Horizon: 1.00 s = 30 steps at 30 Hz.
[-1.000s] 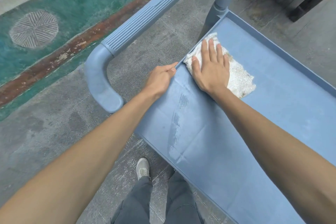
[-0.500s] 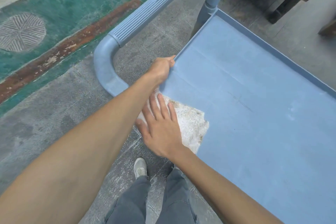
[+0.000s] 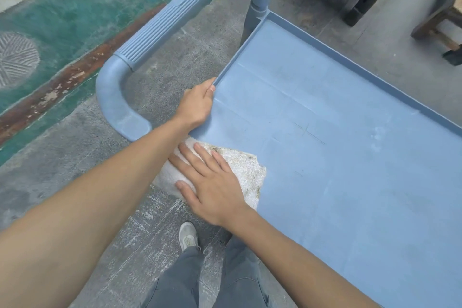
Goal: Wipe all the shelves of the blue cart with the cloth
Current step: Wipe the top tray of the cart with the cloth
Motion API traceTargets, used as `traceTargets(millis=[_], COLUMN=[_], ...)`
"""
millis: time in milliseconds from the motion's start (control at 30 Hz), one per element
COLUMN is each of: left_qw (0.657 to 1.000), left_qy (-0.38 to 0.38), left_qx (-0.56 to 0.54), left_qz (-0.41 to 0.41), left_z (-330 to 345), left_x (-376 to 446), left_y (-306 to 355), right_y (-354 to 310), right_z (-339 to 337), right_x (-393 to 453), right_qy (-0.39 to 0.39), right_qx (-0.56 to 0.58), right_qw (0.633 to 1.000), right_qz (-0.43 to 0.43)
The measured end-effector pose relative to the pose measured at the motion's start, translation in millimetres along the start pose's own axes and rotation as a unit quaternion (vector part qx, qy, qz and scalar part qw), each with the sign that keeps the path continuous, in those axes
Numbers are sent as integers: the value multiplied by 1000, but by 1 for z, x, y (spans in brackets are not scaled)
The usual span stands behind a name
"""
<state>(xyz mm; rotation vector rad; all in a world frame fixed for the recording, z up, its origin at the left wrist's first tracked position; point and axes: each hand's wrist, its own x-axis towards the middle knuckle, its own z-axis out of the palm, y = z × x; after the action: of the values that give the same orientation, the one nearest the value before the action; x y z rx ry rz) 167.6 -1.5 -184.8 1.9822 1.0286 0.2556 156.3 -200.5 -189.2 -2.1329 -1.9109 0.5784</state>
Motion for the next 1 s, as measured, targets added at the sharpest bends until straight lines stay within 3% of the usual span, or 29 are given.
traceTargets(millis=[633, 867, 1000], left_qw=[999, 994, 969], left_qy=[-13, 26, 65], left_qx=[31, 109, 232], left_qz=[-15, -16, -51], left_z=[-3, 0, 10], left_x=[-4, -3, -9], left_y=[5, 1, 6], right_y=[81, 192, 267], right_z=[-21, -61, -90], right_x=[-47, -120, -177], right_qy=[30, 49, 90], right_qx=[-50, -27, 9], right_qw=[997, 976, 927], right_qz=[42, 213, 363])
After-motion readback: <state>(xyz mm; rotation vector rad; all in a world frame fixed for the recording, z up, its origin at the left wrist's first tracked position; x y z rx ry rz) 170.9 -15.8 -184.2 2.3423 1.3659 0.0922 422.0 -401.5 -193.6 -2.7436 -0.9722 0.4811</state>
